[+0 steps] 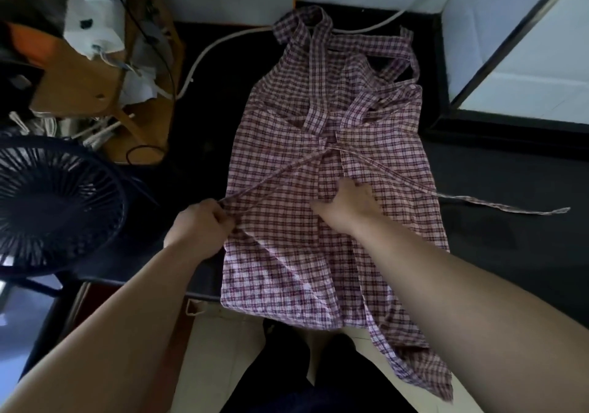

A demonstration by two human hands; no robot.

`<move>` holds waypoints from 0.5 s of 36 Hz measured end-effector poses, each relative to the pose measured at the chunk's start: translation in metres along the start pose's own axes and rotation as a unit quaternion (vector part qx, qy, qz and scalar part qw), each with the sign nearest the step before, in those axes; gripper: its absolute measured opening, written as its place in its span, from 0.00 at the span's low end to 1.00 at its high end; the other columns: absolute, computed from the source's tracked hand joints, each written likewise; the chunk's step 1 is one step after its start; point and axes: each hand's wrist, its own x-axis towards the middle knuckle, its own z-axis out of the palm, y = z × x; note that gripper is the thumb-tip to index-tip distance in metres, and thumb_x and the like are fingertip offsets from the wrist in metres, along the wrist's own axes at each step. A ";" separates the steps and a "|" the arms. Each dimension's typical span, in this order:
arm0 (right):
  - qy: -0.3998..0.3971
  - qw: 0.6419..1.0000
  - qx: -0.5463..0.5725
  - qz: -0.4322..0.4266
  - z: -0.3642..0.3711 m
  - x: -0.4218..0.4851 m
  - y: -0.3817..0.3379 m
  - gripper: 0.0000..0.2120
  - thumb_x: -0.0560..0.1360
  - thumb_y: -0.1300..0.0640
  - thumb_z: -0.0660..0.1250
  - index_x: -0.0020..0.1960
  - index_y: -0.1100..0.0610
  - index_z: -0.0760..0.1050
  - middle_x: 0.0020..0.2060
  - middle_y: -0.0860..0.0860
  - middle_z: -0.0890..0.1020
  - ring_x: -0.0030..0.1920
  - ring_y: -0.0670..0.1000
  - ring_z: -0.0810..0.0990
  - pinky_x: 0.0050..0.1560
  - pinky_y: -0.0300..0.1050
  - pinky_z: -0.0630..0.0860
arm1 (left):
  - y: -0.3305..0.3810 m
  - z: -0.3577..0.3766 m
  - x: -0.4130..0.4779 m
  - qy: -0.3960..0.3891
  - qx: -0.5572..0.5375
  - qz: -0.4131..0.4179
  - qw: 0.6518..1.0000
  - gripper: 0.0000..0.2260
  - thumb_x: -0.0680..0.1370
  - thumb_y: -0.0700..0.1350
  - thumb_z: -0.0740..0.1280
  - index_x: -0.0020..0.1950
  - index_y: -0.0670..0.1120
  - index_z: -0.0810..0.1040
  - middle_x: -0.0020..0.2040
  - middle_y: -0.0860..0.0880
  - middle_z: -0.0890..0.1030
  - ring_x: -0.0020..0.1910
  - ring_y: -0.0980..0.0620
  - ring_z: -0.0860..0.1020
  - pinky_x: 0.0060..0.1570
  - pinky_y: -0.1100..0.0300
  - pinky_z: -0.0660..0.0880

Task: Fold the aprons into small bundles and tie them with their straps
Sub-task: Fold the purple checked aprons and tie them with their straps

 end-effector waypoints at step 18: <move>0.048 0.997 0.046 -0.041 -0.040 0.067 -0.048 0.03 0.78 0.63 0.62 0.49 0.57 0.73 0.35 0.51 0.75 0.30 0.49 0.73 0.24 0.39 0.68 | 0.094 -0.030 0.128 -0.003 -0.011 0.156 0.988 0.20 0.83 0.53 0.56 0.75 0.57 0.63 0.74 0.44 0.58 0.69 0.42 0.64 0.67 0.47 0.68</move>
